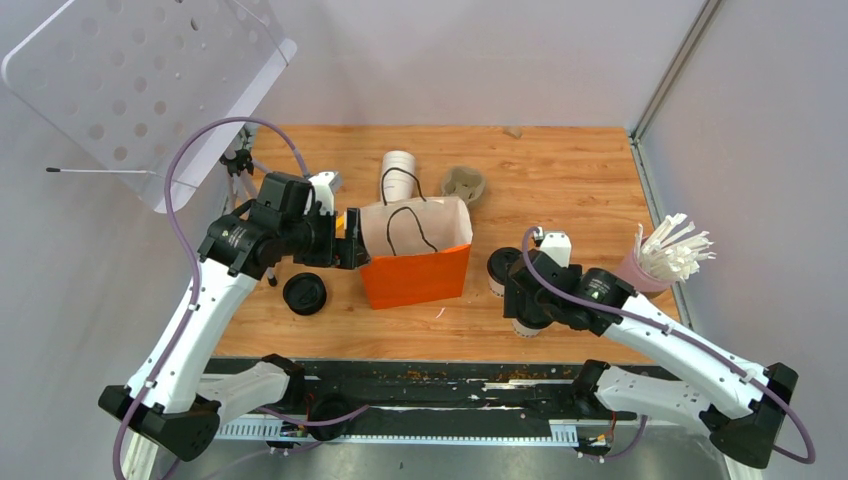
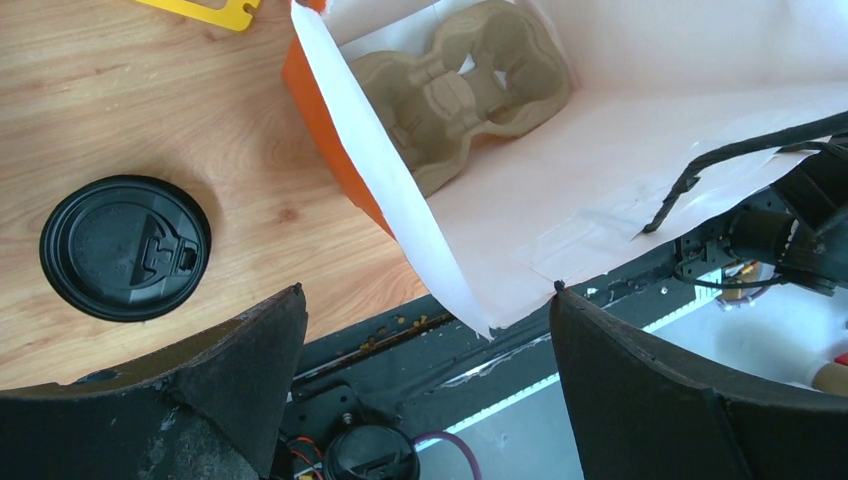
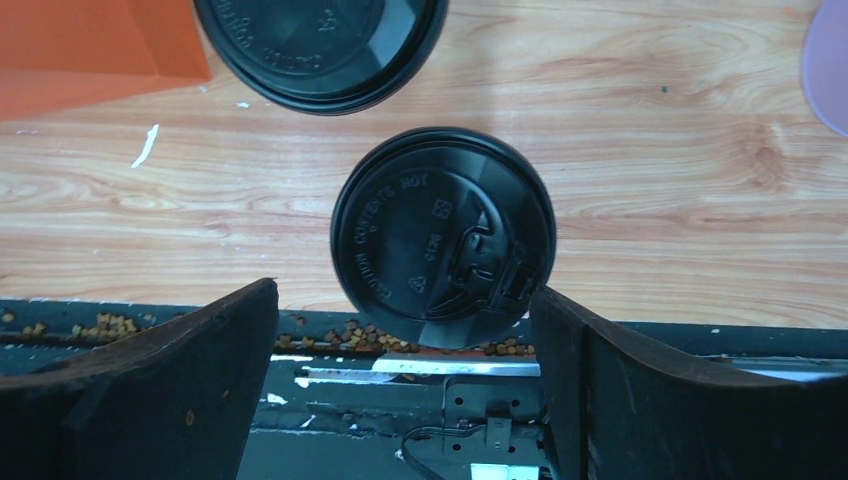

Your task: Pack the takeout coffee

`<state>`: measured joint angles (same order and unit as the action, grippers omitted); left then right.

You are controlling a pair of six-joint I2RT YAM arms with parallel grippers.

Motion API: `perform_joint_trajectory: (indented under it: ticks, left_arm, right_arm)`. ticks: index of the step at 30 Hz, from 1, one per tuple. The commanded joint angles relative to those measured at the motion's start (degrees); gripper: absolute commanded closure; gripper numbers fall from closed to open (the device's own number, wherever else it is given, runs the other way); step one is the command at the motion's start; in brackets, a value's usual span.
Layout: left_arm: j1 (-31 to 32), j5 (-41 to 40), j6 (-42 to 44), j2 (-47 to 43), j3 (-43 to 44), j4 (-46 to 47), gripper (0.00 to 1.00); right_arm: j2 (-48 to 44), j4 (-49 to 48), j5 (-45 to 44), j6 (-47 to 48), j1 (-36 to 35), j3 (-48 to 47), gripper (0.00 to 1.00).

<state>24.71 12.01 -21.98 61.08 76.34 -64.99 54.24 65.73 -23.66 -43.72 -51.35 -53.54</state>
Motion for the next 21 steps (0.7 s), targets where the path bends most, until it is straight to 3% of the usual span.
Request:
perform_joint_trajectory:
  ticks: [1, 14, 21]
  left_arm:
    - [0.6, 0.9, 0.1, -0.5, 0.7, 1.1, 0.03]
    - [1.0, 0.7, 0.2, 0.3, 1.5, 1.2, 0.02]
    - [1.0, 0.4, 0.3, 0.1, 1.9, 1.1, 0.02]
  right_arm:
    - [-1.0, -0.3, -6.7, -2.0, -0.9, 0.2, 0.05]
    - [-5.0, -4.6, -7.2, 1.0, -0.9, 6.6, 0.04]
    - [-5.9, -7.2, -8.2, 4.0, -0.9, 7.9, 0.10]
